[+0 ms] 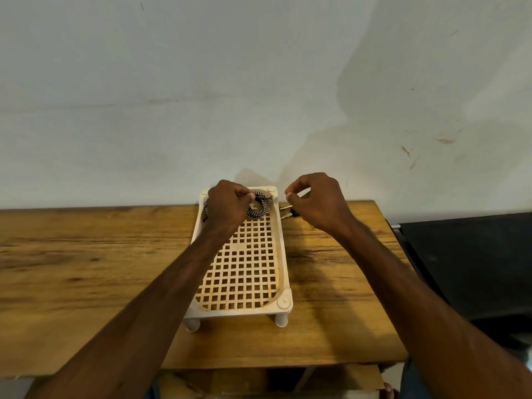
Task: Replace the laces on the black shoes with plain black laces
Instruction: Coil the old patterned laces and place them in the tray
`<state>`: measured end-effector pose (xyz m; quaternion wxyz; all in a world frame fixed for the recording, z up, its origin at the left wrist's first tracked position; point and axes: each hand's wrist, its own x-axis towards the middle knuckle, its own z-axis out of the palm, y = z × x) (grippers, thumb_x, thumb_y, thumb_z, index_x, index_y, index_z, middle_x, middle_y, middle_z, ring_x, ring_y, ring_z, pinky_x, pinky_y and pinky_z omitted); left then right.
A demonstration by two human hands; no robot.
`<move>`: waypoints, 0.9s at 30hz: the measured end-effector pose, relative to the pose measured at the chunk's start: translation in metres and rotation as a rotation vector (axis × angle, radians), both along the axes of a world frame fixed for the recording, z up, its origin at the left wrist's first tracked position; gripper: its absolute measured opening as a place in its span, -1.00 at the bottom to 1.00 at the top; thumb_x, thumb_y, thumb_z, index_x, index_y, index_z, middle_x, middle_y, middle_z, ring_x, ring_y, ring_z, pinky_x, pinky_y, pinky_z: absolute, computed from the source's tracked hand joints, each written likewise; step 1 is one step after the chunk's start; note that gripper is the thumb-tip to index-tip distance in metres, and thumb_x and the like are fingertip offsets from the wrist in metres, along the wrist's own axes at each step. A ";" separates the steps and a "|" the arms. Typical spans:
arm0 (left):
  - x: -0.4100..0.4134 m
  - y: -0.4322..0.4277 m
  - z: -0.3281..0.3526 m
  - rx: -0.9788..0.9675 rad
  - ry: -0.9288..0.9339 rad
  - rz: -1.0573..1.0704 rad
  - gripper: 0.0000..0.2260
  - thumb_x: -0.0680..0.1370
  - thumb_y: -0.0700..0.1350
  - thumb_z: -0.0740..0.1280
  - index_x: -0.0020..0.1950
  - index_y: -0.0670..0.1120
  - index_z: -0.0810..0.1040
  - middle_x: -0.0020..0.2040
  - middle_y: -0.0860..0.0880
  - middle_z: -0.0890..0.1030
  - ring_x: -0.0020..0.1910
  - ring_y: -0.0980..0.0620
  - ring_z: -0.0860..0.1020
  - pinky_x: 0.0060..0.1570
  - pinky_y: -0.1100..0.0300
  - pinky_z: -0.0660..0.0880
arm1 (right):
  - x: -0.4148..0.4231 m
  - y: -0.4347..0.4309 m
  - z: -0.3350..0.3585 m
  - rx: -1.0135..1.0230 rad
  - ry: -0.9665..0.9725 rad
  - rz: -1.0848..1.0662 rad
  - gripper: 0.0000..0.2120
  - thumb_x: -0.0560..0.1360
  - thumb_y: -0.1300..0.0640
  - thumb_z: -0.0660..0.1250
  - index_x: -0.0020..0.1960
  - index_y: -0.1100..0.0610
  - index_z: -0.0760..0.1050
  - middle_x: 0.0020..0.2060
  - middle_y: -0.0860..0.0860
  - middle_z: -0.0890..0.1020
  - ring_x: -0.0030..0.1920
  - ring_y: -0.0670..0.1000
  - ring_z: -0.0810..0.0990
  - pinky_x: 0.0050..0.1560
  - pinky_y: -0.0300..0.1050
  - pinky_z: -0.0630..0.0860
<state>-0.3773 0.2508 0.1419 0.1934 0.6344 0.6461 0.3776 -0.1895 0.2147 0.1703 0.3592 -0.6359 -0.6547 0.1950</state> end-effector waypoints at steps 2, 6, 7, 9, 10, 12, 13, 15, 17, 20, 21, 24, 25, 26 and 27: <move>-0.001 0.000 -0.002 -0.004 0.060 0.019 -0.80 0.56 -0.10 0.48 0.14 -0.14 0.73 0.06 -0.11 0.73 0.04 -0.05 0.68 0.18 -0.01 0.59 | 0.000 0.000 0.000 -0.006 -0.002 0.001 -0.93 0.56 0.15 0.44 0.01 0.10 0.68 0.11 -0.02 0.68 -0.04 -0.03 0.67 0.07 -0.03 0.63; -0.003 -0.001 -0.002 -0.013 0.221 0.058 -0.80 0.56 -0.03 0.47 0.13 -0.07 0.74 0.03 -0.09 0.74 -0.01 -0.08 0.68 0.04 0.01 0.62 | 0.002 0.002 -0.002 0.000 -0.023 0.003 -0.93 0.56 0.15 0.44 0.02 0.09 0.68 0.13 -0.01 0.67 -0.03 -0.04 0.66 0.09 -0.09 0.60; -0.003 -0.002 0.000 -0.011 0.278 0.075 -0.79 0.56 0.00 0.47 0.13 -0.06 0.74 0.02 -0.08 0.74 0.00 -0.09 0.68 0.00 0.04 0.61 | 0.002 0.003 -0.002 -0.001 -0.031 0.002 -0.92 0.56 0.15 0.44 0.03 0.09 0.68 0.13 -0.01 0.67 -0.02 -0.03 0.65 0.09 -0.10 0.58; -0.001 -0.003 0.002 -0.009 0.380 0.111 -0.77 0.57 0.03 0.45 0.15 -0.05 0.73 0.03 -0.08 0.73 0.05 -0.10 0.65 -0.03 0.04 0.57 | 0.003 0.004 -0.003 -0.004 -0.050 0.002 -0.92 0.56 0.15 0.44 0.04 0.09 0.68 0.13 -0.01 0.67 0.00 -0.03 0.65 0.09 -0.13 0.54; 0.000 -0.003 0.002 -0.013 0.429 0.120 -0.75 0.59 0.05 0.42 0.16 -0.06 0.72 0.03 -0.08 0.72 0.09 -0.11 0.61 -0.02 0.02 0.57 | 0.003 0.005 -0.004 -0.006 -0.059 0.004 -0.91 0.56 0.15 0.44 0.04 0.10 0.68 0.13 -0.01 0.67 0.00 -0.04 0.65 0.08 -0.15 0.53; 0.003 -0.004 0.003 -0.039 0.519 0.121 -0.73 0.63 0.05 0.35 0.18 -0.09 0.69 0.06 -0.10 0.69 0.17 -0.12 0.52 0.01 -0.01 0.56 | 0.004 0.006 -0.005 -0.007 -0.072 0.013 -0.90 0.56 0.14 0.43 0.05 0.10 0.69 0.12 -0.01 0.68 0.00 -0.04 0.64 0.08 -0.16 0.51; 0.004 -0.004 0.003 -0.053 0.551 0.117 -0.72 0.64 0.04 0.33 0.18 -0.11 0.68 0.07 -0.11 0.67 0.19 -0.12 0.49 0.02 -0.01 0.54 | 0.005 0.006 -0.006 -0.006 -0.079 0.016 -0.90 0.56 0.14 0.43 0.05 0.10 0.69 0.12 -0.01 0.68 0.00 -0.04 0.64 0.07 -0.17 0.50; 0.006 -0.006 0.005 -0.055 0.573 0.113 -0.74 0.64 -0.01 0.30 0.16 -0.14 0.66 0.07 -0.14 0.65 0.21 -0.13 0.47 0.03 0.00 0.50 | 0.009 0.007 -0.006 -0.002 -0.095 0.018 -0.90 0.56 0.14 0.43 0.05 0.10 0.69 0.11 -0.02 0.68 0.00 -0.05 0.64 0.06 -0.19 0.46; 0.008 -0.009 0.010 -0.023 0.564 0.120 -0.76 0.64 -0.06 0.28 0.13 -0.16 0.66 0.05 -0.14 0.63 0.19 -0.12 0.47 0.02 -0.01 0.50 | 0.016 0.009 -0.004 0.004 -0.102 0.010 -0.90 0.56 0.15 0.42 0.04 0.09 0.69 0.07 -0.03 0.68 0.02 -0.08 0.61 0.06 -0.22 0.42; 0.013 -0.015 0.018 0.082 0.510 0.117 -0.78 0.63 -0.09 0.30 0.08 -0.17 0.69 0.03 -0.11 0.64 0.16 -0.09 0.48 0.04 -0.01 0.53 | 0.036 0.013 -0.002 -0.001 -0.102 -0.030 -0.89 0.54 0.22 0.42 0.00 0.09 0.71 0.01 -0.03 0.70 0.03 -0.10 0.60 0.04 -0.25 0.40; 0.015 -0.017 0.019 0.120 0.479 0.105 -0.79 0.62 -0.10 0.32 0.08 -0.17 0.70 0.03 -0.11 0.64 0.16 -0.09 0.49 0.03 -0.02 0.55 | 0.044 0.014 -0.002 -0.013 -0.113 -0.045 -0.87 0.54 0.26 0.41 0.00 0.10 0.71 0.00 -0.02 0.71 0.02 -0.09 0.61 0.02 -0.25 0.42; 0.029 -0.025 0.019 0.189 0.437 0.041 -0.81 0.60 -0.09 0.36 0.06 -0.15 0.72 0.01 -0.08 0.66 0.12 -0.05 0.52 -0.05 0.04 0.55 | 0.065 0.020 -0.010 -0.085 -0.190 -0.086 -0.82 0.52 0.35 0.40 0.02 0.15 0.71 -0.02 0.05 0.72 -0.03 -0.02 0.65 -0.01 -0.16 0.54; 0.033 -0.028 0.017 0.209 0.422 0.014 -0.82 0.59 -0.09 0.37 0.05 -0.14 0.73 0.00 -0.08 0.67 0.10 -0.05 0.53 -0.08 0.06 0.54 | 0.071 0.022 -0.015 -0.120 -0.222 -0.103 -0.80 0.51 0.37 0.39 0.03 0.16 0.71 -0.01 0.07 0.72 -0.02 0.01 0.66 0.02 -0.10 0.59; 0.037 -0.030 0.014 0.230 0.405 -0.009 -0.84 0.57 -0.10 0.39 0.03 -0.13 0.73 -0.02 -0.07 0.67 0.08 -0.05 0.54 -0.11 0.08 0.52 | 0.076 0.024 -0.020 -0.157 -0.253 -0.114 -0.78 0.49 0.39 0.39 0.04 0.17 0.70 0.01 0.10 0.71 0.00 0.05 0.66 0.07 -0.03 0.62; 0.040 -0.032 0.012 0.256 0.384 -0.031 -0.86 0.55 -0.11 0.41 0.01 -0.12 0.73 -0.04 -0.07 0.67 0.07 -0.05 0.55 -0.14 0.10 0.48 | 0.081 0.026 -0.025 -0.183 -0.285 -0.116 -0.77 0.48 0.40 0.39 0.05 0.17 0.69 0.03 0.11 0.70 0.02 0.07 0.65 0.10 0.01 0.63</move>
